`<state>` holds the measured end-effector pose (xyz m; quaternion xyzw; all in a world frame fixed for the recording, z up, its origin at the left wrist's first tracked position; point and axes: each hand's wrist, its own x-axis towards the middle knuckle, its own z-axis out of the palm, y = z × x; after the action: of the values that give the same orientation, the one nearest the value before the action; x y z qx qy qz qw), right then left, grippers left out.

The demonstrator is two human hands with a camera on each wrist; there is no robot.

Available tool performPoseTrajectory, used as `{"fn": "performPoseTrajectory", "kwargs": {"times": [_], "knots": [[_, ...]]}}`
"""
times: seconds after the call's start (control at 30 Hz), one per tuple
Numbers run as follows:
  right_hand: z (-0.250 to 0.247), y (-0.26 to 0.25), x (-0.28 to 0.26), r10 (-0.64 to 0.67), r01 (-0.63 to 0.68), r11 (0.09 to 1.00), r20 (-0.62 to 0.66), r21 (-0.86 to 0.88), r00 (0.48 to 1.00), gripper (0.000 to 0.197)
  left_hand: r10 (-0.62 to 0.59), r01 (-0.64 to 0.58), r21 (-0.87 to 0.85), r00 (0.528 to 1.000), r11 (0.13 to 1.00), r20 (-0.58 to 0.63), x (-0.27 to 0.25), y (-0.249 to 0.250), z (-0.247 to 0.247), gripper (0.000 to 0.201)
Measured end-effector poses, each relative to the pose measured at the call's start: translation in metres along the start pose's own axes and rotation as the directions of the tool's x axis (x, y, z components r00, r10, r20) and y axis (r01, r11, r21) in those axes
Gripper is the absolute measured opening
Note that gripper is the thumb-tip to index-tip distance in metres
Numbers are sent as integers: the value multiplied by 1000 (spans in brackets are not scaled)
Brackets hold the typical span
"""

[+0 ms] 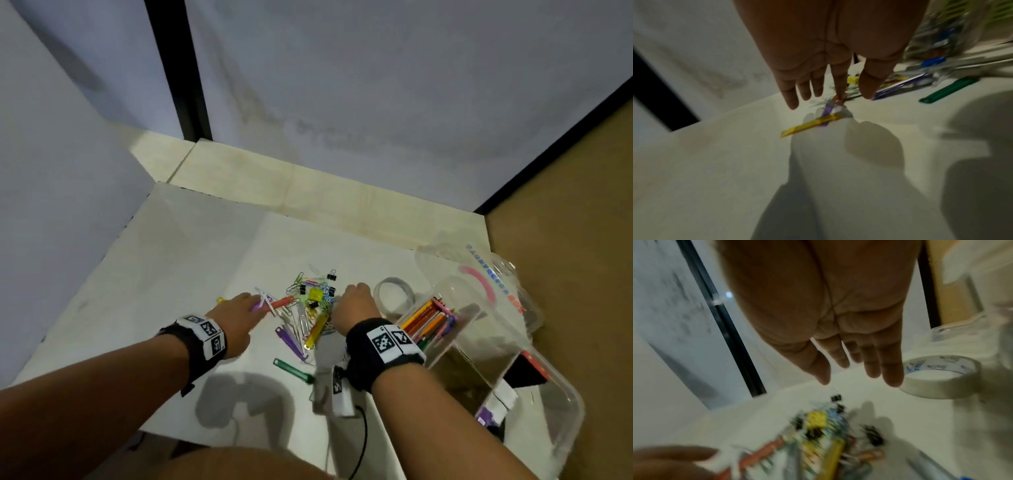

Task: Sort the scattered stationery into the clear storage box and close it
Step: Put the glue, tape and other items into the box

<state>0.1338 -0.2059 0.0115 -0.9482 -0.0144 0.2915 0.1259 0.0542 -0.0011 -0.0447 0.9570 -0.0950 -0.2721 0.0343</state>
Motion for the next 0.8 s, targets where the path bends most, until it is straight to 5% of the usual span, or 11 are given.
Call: {"fn": "performPoseTrajectory", "kwargs": {"times": [0.17, 0.4, 0.6, 0.8], "knots": [[14, 13, 25, 223, -222, 967, 11, 126, 975, 56, -232, 234, -65, 972, 970, 31, -12, -28, 16, 71], [19, 12, 30, 294, -293, 954, 1, 57, 956, 77, -228, 237, -54, 964, 970, 138, -20, -37, 24, 73], [6, 12, 17, 339, -354, 922, 117, 156, 934, 59, -156, 156, 9, 980, 988, 126, -12, -23, 19, 67], [1, 16, -9, 238, -254, 919, 89, 301, 967, 36, -111, 98, 91, 984, 991, 142, -4, -4, 17, 69]]}}
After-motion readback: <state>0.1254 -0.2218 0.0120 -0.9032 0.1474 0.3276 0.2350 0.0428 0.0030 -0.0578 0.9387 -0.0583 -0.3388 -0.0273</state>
